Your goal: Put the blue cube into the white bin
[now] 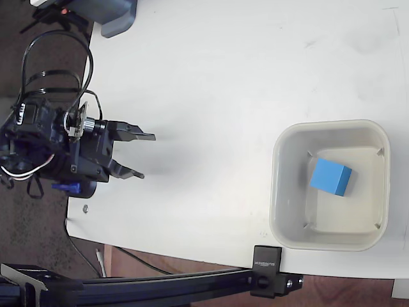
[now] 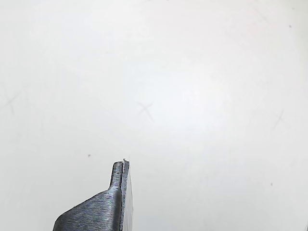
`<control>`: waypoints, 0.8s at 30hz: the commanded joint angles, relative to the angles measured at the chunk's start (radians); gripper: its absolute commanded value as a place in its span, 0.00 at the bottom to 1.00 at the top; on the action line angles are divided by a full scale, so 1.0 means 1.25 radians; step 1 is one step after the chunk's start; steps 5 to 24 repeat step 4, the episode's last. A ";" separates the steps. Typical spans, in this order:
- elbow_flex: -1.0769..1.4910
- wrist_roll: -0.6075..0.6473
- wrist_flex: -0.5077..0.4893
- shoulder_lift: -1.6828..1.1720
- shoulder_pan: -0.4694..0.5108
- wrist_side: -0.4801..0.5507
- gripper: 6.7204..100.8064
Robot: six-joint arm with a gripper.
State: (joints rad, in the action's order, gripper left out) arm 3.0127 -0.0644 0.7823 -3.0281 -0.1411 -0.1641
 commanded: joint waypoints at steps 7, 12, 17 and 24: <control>-0.017 0.001 -0.004 -0.020 0.000 0.007 0.99; -0.017 0.001 -0.004 -0.020 0.000 0.007 0.99; -0.017 0.001 -0.004 -0.020 0.000 0.007 0.99; -0.017 0.001 -0.004 -0.020 0.000 0.007 0.99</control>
